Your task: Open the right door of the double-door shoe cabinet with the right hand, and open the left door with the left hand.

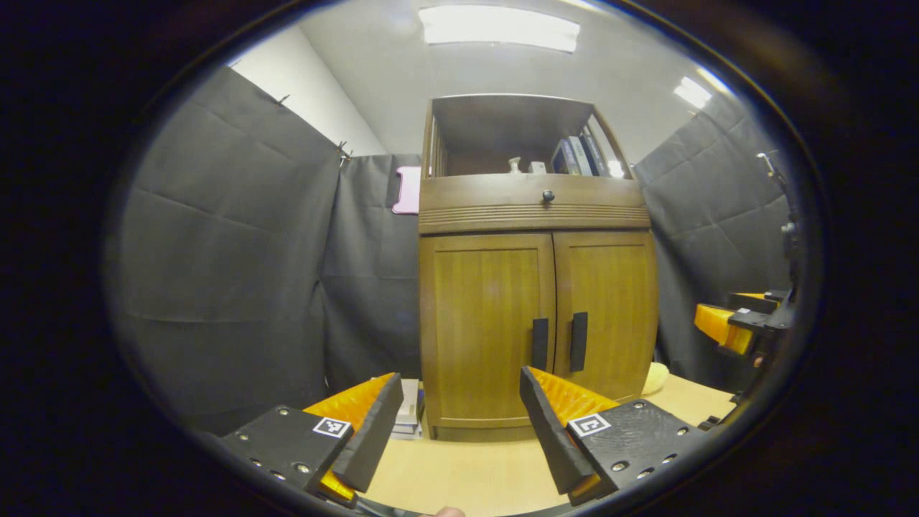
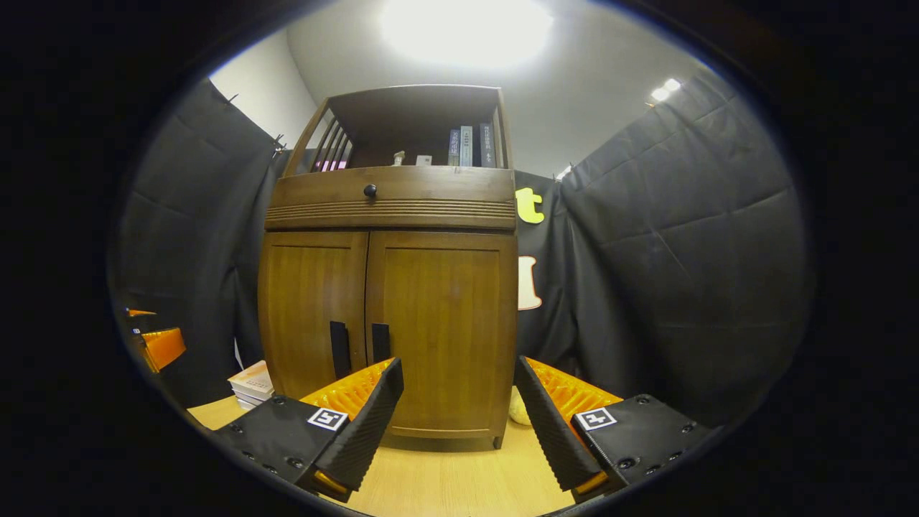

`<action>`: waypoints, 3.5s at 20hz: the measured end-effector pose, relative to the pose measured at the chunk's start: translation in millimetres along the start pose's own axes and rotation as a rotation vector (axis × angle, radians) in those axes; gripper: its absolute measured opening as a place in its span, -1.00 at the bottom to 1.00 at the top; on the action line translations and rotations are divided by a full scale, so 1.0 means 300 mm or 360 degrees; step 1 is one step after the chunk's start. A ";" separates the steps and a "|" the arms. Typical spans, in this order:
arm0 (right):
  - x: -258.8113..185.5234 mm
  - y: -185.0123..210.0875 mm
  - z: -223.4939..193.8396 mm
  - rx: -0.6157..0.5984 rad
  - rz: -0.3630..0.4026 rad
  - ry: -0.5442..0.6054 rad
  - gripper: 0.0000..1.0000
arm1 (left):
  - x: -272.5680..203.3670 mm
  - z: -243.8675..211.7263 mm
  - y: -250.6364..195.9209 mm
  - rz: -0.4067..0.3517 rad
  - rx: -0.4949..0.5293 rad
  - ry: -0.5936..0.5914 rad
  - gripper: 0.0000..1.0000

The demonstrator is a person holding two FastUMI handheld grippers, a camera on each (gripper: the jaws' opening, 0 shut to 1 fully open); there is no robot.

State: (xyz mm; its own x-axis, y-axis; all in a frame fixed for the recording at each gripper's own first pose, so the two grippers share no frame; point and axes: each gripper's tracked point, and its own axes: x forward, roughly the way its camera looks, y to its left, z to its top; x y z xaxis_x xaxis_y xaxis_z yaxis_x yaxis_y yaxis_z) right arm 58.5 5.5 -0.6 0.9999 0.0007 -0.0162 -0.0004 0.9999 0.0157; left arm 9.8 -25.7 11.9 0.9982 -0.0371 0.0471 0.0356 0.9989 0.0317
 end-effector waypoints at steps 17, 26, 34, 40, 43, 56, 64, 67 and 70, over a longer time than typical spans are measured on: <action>0.482 0.256 -0.068 0.0040 0.0253 0.0004 0.99 | 0.104 -0.012 0.065 0.0171 0.0043 -0.0008 0.89; 0.665 0.342 -0.240 0.0038 0.0315 0.0167 0.99 | 0.135 -0.046 0.090 0.0257 0.0064 0.0070 0.89; 0.740 0.422 -0.335 0.0073 0.0372 0.0258 0.65 | 0.137 -0.048 0.096 0.0323 0.0080 0.0136 0.89; 0.756 0.431 -0.364 0.0082 0.0345 0.0297 -0.43 | 0.138 -0.039 0.099 0.0329 0.0059 0.0136 0.89; 0.752 0.433 -0.355 0.0082 0.0364 0.0339 -0.67 | 0.138 -0.030 0.097 0.0342 0.0041 0.0125 0.89; 0.636 0.399 -0.248 0.0095 0.0437 0.0348 -0.61 | 0.130 -0.010 0.083 0.0228 -0.0001 0.0076 0.89; 0.540 0.353 -0.231 0.0073 0.0469 0.0342 -0.61 | 0.129 0.002 0.069 0.0127 -0.0034 0.0071 0.89; 0.505 0.333 -0.229 0.0071 0.0469 0.0347 -0.67 | 0.129 0.003 0.063 0.0078 -0.0022 0.0074 0.89; 0.471 0.306 -0.226 0.0067 0.0478 0.0354 -0.61 | 0.114 0.007 0.051 0.0031 -0.0024 0.0070 0.89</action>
State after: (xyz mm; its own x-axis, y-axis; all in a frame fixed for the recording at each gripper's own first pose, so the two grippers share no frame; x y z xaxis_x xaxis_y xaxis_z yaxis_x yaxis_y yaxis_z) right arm 198.6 98.4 -69.3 0.9273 0.3019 -0.2212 -0.2880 0.9531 0.0935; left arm 44.3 -11.8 16.1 0.9999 -0.0163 0.0038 0.0163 0.9997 0.0161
